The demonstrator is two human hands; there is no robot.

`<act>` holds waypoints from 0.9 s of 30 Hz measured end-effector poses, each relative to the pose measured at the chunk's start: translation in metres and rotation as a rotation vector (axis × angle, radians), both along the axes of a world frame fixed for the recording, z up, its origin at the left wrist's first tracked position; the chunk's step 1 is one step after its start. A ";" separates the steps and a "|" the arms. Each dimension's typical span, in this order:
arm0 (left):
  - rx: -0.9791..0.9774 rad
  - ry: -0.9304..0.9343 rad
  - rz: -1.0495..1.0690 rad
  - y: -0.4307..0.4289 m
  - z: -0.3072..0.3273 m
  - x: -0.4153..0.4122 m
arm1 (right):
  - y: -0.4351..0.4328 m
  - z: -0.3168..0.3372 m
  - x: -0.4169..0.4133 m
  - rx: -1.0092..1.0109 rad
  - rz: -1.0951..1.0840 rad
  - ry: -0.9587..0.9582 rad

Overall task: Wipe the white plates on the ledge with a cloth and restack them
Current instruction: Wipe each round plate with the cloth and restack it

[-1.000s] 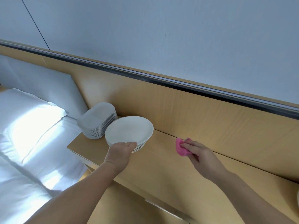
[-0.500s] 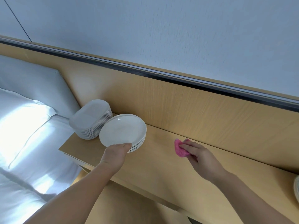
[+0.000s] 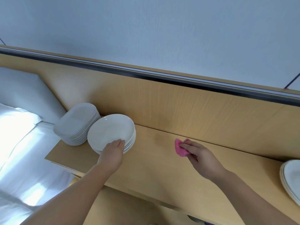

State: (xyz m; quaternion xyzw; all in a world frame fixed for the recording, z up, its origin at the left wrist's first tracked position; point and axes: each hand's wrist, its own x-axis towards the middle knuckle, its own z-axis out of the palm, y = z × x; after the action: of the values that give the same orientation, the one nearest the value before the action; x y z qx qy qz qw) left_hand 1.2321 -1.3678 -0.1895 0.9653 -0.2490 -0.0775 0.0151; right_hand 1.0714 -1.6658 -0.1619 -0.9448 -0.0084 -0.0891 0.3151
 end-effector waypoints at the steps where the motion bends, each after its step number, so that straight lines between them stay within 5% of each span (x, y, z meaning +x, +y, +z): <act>1: -0.038 -0.017 -0.018 -0.009 0.001 -0.003 | -0.004 0.000 -0.004 0.000 -0.011 -0.006; 11: -0.180 0.024 -0.373 -0.169 0.023 -0.047 | -0.084 0.005 -0.084 0.003 -0.284 -0.062; 27: -0.285 0.218 -0.640 -0.423 0.001 -0.194 | -0.248 0.014 -0.241 -0.010 -0.594 -0.034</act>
State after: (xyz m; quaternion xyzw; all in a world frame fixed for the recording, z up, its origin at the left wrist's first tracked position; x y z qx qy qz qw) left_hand 1.0379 -1.7910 -0.1889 0.8126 -0.5438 -0.1455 0.1510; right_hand 0.8303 -1.9142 -0.1479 -0.9058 0.2629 -0.1933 0.2702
